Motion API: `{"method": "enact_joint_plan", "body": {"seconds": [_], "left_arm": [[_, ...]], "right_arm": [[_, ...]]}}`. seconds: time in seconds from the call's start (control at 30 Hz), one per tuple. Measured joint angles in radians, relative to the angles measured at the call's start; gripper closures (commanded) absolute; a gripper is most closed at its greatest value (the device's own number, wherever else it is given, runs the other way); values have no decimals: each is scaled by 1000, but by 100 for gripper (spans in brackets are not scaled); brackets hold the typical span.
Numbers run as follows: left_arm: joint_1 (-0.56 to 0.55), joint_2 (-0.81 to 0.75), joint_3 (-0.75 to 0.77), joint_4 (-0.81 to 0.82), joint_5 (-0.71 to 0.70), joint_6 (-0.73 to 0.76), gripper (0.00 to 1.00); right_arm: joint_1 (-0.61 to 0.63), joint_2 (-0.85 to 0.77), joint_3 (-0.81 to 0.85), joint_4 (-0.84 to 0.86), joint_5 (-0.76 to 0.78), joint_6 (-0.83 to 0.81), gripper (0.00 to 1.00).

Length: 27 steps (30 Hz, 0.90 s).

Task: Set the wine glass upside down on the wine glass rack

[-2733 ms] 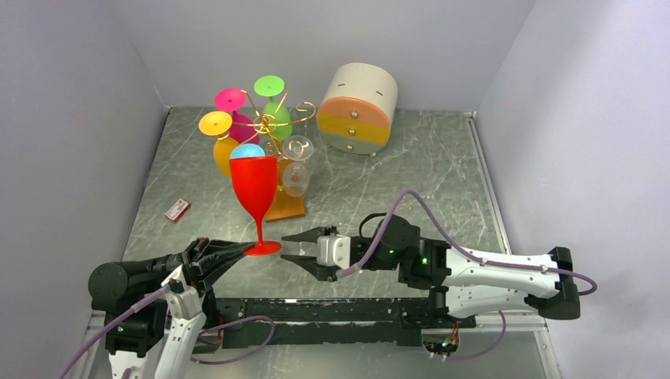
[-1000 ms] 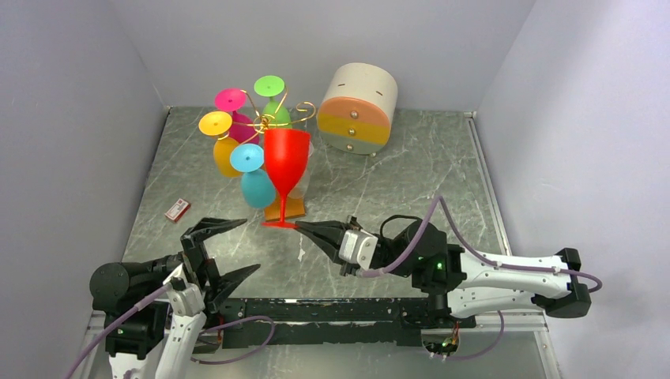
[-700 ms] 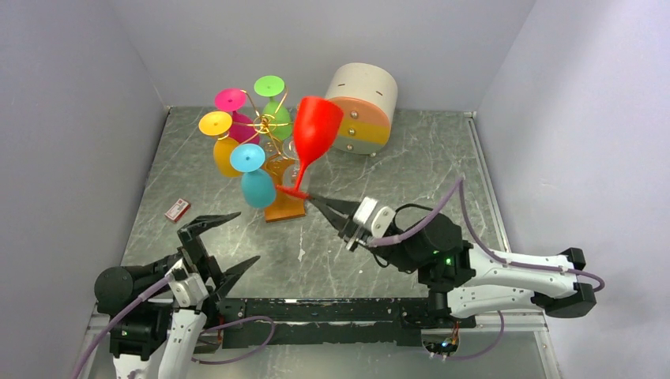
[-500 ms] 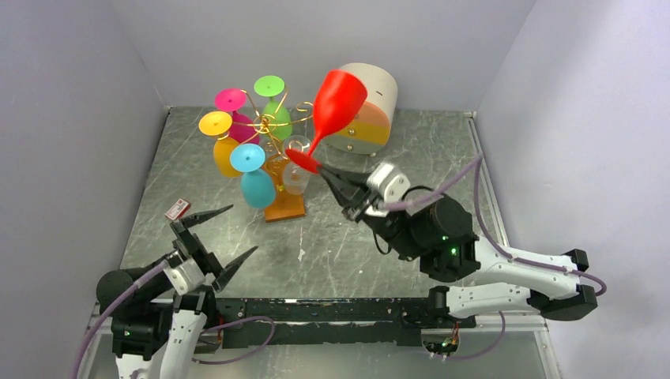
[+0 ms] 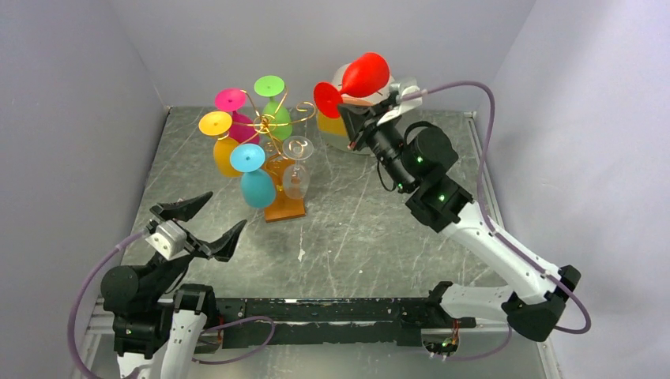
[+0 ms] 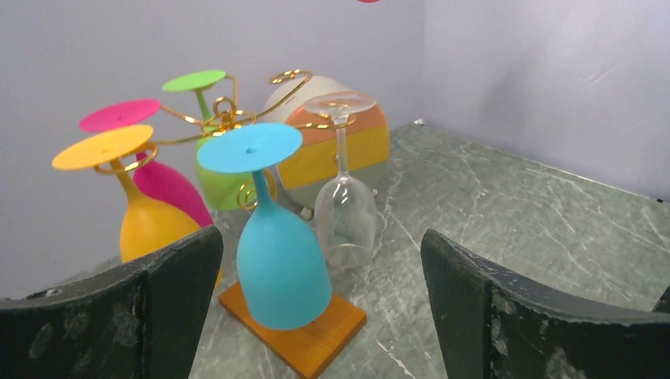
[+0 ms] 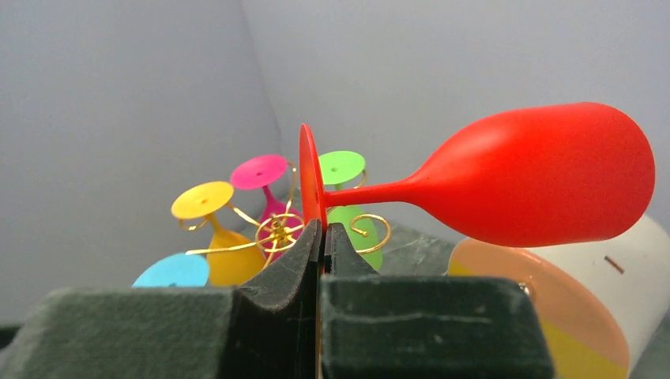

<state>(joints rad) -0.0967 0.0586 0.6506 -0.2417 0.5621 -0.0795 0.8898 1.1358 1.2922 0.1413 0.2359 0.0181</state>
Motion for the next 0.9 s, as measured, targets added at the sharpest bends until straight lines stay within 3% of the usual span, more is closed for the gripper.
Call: {"method": "enact_joint_plan", "body": {"seconds": [0.37,0.9], "left_arm": [[0,-5,-47,-59,-83,-23,1],[0,-30,-47,-88,-94,-14,1]], "right_arm": [[-246,137,23,68,-164,449,100],[-311,403,108,213,-273,774,100]]}}
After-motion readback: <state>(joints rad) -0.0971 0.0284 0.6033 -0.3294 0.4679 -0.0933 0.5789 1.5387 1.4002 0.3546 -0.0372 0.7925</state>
